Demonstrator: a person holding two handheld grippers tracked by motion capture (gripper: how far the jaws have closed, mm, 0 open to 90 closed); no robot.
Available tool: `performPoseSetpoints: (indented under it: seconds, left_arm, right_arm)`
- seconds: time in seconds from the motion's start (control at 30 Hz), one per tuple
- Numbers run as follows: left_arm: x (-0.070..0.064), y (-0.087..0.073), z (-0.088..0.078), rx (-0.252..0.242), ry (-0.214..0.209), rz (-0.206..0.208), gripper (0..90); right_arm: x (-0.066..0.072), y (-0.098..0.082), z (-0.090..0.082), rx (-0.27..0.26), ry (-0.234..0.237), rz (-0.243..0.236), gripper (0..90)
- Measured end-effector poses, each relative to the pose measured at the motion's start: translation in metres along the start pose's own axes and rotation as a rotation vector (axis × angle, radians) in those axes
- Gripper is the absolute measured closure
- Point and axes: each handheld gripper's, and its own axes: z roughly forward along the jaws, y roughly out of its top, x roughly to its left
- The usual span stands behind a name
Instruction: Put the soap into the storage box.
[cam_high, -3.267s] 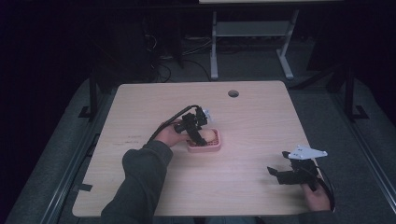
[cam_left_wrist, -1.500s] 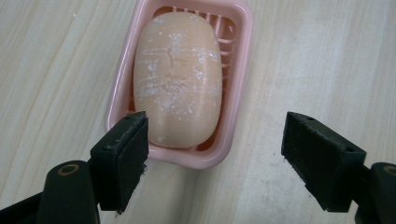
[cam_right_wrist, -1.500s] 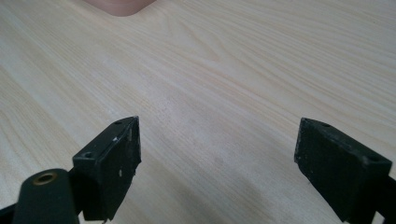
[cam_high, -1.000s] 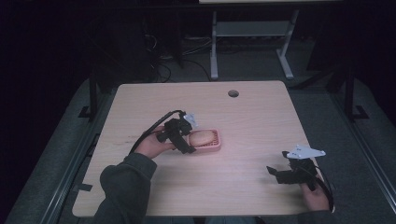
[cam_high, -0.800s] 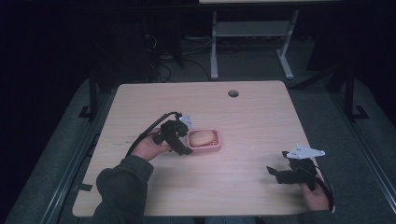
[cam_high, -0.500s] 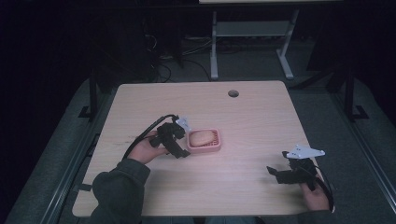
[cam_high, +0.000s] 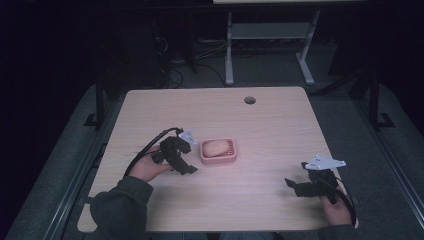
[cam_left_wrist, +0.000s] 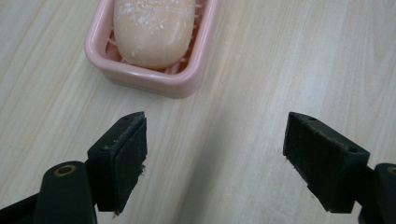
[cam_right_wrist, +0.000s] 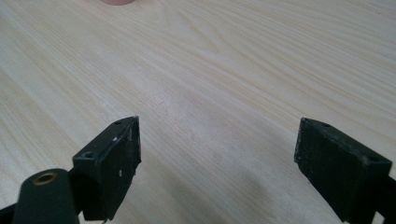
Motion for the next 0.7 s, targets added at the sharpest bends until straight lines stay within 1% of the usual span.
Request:
performPoseSetpoints:
  seconds: [0.07,0.17,0.27,0.3,0.43,0.57,0.7]
  left_arm:
    - [-0.002,-0.003,-0.001,0.0,0.009,0.007,21.6]
    - [-0.003,-0.008,-0.003,-0.004,0.011,0.0,21.6]
    - [-0.004,-0.013,-0.005,-0.001,0.013,0.001,21.7]
    - [-0.005,-0.014,-0.005,-0.004,0.014,-0.007,21.7]
    - [-0.006,-0.021,-0.006,0.0,0.016,-0.011,21.7]
    - [-0.007,-0.029,-0.006,-0.004,0.016,-0.025,21.7]
    - [-0.009,-0.036,-0.007,-0.002,0.019,-0.027,21.7]
  right_arm:
    - [-0.001,0.0,-0.001,0.0,-0.003,0.004,14.2]
    - [-0.002,-0.001,-0.001,0.001,-0.007,0.013,14.1]
    - [-0.003,-0.002,-0.002,-0.002,-0.01,0.012,14.1]
    - [-0.003,-0.002,-0.002,-0.001,-0.01,0.012,14.1]
    - [-0.002,-0.001,-0.001,0.004,-0.008,0.009,14.1]
    - [-0.002,-0.001,0.0,0.008,-0.008,0.008,14.1]
    - [-0.002,-0.001,0.0,0.01,-0.009,0.011,14.1]
